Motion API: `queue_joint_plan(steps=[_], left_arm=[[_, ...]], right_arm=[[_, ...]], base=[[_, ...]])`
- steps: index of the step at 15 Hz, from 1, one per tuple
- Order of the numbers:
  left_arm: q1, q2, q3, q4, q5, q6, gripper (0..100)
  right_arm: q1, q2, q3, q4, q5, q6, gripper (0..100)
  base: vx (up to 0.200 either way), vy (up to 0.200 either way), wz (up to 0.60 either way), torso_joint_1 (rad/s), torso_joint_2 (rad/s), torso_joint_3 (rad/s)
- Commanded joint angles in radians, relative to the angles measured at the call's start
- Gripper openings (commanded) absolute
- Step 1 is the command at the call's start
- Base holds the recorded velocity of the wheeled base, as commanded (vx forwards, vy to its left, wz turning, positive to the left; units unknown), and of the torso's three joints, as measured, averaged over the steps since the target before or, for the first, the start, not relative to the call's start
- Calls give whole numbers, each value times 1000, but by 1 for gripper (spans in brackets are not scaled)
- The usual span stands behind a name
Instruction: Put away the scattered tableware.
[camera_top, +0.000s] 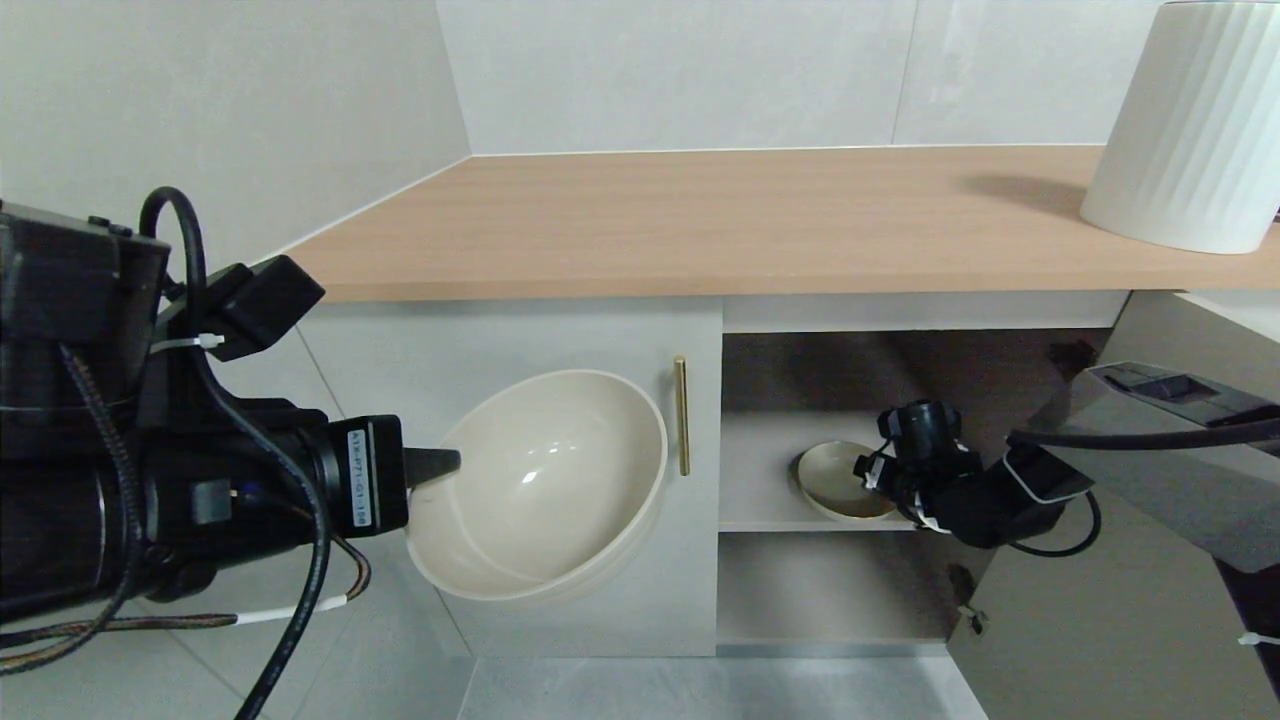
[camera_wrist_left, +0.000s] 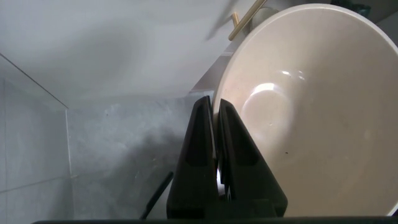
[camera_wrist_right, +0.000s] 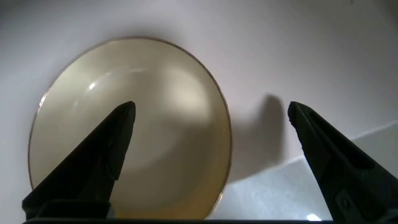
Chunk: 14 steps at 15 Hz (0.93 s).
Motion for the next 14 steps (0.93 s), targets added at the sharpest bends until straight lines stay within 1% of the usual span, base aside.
queue_joint_plan(steps=[1,4,5,6,7,8,9,10,11,13,14], left_arm=[[0,2,-1,0,1,-1,0],[0,8,-1,0,1,-1,0],[0,6,1,0,1,1,0],[-1,8,10,0,0,13,0],[-1,11,24,0,1,53,0],[-8,28,47,-4,3,102,0],[-11,34,50,-10,3,114,0],[-28,69,79,-70,3,139,0],[-35,92,88,-102,4,145,0],[-52,180,102,-181,6,173,0],[-69,218,106,-202,8,185,0]], right_arm=[[-6,12,-12,0,0,0,100],[-14,-12,-15,0,-1,2,100],[-8,-73,22,6,-1,2,100],[15,-152,94,8,8,0,100],[41,-231,150,14,48,-5,100],[64,-328,210,55,106,-9,100],[73,-357,224,75,126,-11,100],[106,-503,258,238,224,-43,100],[121,-570,261,325,264,-61,100],[184,-759,258,566,378,-129,100],[224,-827,259,635,402,-159,100]], base=[[0,0,0,0,0,0],[0,0,0,0,0,0],[0,0,0,0,0,0],[0,0,0,0,0,0],[0,0,0,0,0,0],[0,0,0,0,0,0],[0,0,0,0,0,0],[0,0,0,0,0,0],[0,0,0,0,0,0],[0,0,0,0,0,0],[0,0,0,0,0,0]])
